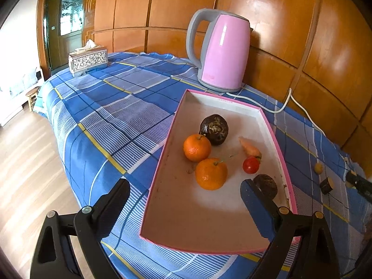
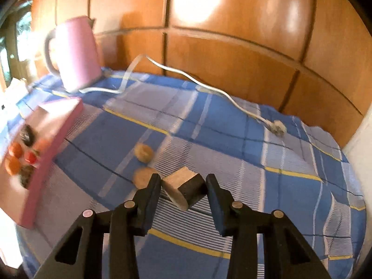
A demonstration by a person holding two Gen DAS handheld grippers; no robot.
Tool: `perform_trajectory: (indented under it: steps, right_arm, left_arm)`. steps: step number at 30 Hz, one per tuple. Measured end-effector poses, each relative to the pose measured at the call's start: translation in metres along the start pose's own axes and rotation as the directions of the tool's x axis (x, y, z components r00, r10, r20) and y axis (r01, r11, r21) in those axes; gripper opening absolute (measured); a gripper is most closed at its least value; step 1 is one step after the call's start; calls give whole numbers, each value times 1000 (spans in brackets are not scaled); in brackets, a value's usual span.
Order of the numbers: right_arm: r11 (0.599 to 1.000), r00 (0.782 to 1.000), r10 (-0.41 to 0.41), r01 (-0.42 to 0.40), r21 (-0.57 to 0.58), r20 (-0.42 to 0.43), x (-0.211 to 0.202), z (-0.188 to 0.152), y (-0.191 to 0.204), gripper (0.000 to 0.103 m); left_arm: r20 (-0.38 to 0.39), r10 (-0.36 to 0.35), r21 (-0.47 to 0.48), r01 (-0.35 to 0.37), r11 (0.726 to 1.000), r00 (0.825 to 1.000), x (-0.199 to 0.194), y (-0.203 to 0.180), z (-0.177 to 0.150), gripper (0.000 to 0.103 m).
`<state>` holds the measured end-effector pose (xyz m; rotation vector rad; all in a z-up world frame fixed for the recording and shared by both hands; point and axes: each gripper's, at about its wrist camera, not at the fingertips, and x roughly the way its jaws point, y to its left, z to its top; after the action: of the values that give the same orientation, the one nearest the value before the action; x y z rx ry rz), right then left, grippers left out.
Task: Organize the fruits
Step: 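Carry the wooden block over the tray and open the right gripper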
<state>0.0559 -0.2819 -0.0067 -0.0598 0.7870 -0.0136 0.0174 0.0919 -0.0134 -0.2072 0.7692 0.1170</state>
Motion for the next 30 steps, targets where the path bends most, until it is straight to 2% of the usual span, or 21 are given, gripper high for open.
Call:
perform_trajectory:
  steps: [5, 8, 13, 19, 30]
  right_arm:
    - [987, 988, 156, -155, -36, 12, -11, 14, 41, 40]
    - [965, 967, 253, -253, -70, -4, -12, 20, 71, 40]
    - [927, 933, 357, -359, -111, -36, -7, 24, 120, 40]
    - [900, 911, 407, -411, -145, -59, -1, 29, 159, 40]
    - [899, 909, 406, -416, -138, -97, 25, 45, 191, 41]
  left_arm:
    - [-5, 2, -1, -2, 1000, 1000, 0, 1, 0, 96]
    - [-10, 3, -5, -3, 1000, 1000, 1, 2, 0, 96]
    - [-7, 2, -14, -2, 1000, 1000, 1, 5, 2, 96]
    - [-2, 13, -44, -13, 999, 1000, 1, 13, 4, 96]
    - [-13, 29, -73, -29, 997, 1000, 6, 22, 5, 96]
